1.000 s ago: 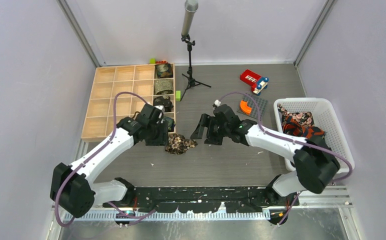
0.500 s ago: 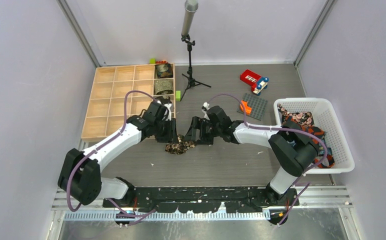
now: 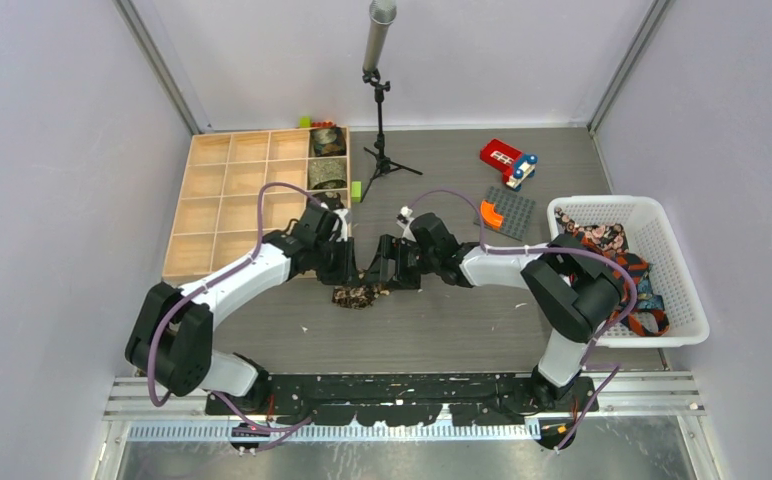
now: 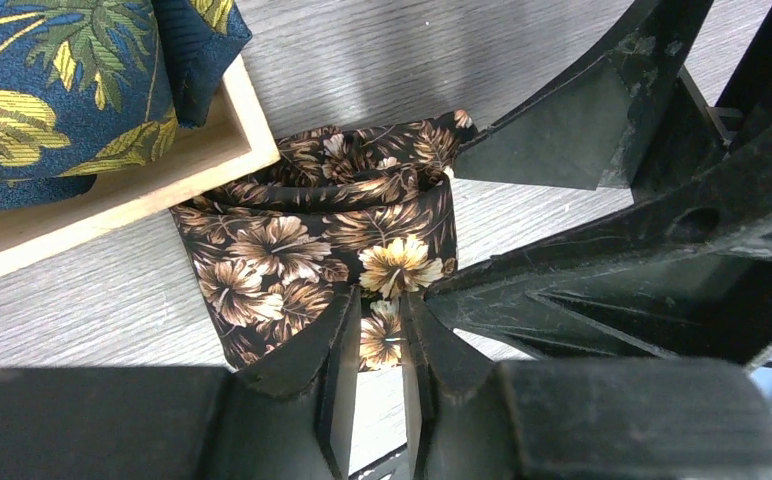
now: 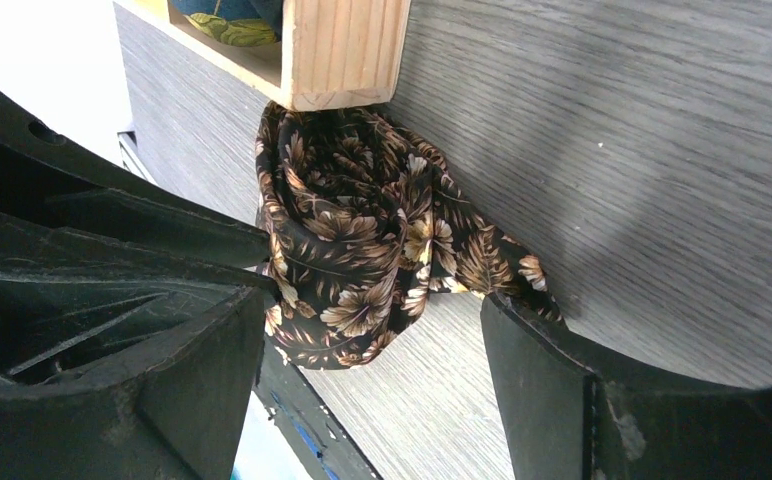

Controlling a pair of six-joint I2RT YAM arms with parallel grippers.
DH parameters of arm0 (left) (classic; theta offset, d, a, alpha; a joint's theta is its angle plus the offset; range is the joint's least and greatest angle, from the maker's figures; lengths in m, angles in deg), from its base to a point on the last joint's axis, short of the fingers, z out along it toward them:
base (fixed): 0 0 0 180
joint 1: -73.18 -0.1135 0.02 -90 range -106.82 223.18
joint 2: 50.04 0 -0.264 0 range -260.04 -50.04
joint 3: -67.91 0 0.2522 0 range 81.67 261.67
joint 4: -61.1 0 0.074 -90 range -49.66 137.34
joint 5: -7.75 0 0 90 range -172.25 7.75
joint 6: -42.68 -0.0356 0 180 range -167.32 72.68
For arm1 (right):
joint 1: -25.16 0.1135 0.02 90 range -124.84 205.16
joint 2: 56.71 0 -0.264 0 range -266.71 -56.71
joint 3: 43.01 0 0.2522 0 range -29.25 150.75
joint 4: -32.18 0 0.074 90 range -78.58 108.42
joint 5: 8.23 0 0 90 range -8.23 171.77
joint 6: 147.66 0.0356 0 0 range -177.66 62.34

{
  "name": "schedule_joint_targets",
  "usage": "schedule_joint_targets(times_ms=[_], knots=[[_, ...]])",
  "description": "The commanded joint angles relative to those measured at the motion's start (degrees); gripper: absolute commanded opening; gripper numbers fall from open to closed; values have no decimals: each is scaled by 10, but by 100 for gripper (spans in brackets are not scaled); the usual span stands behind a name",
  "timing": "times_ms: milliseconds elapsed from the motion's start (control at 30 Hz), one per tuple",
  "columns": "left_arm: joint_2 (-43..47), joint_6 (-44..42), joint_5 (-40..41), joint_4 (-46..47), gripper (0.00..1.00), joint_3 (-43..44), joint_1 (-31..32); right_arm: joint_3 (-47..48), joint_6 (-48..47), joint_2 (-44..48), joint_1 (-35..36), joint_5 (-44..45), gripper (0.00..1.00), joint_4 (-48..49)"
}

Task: Roll the ties
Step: Roll the tie at the center of the board.

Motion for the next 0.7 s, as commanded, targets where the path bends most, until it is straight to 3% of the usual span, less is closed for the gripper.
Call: schedule_joint_targets(times_ms=[0,333,667], knots=[[-4,12,-23,38,23,-5,0,23,-2,-16,3,-8,84,37],[-10,34,-33,69,21,-18,-1,26,8,-55,3,-12,83,56],[-11,68,-30,95,22,-19,-1,16,26,-73,3,-27,48,88]])
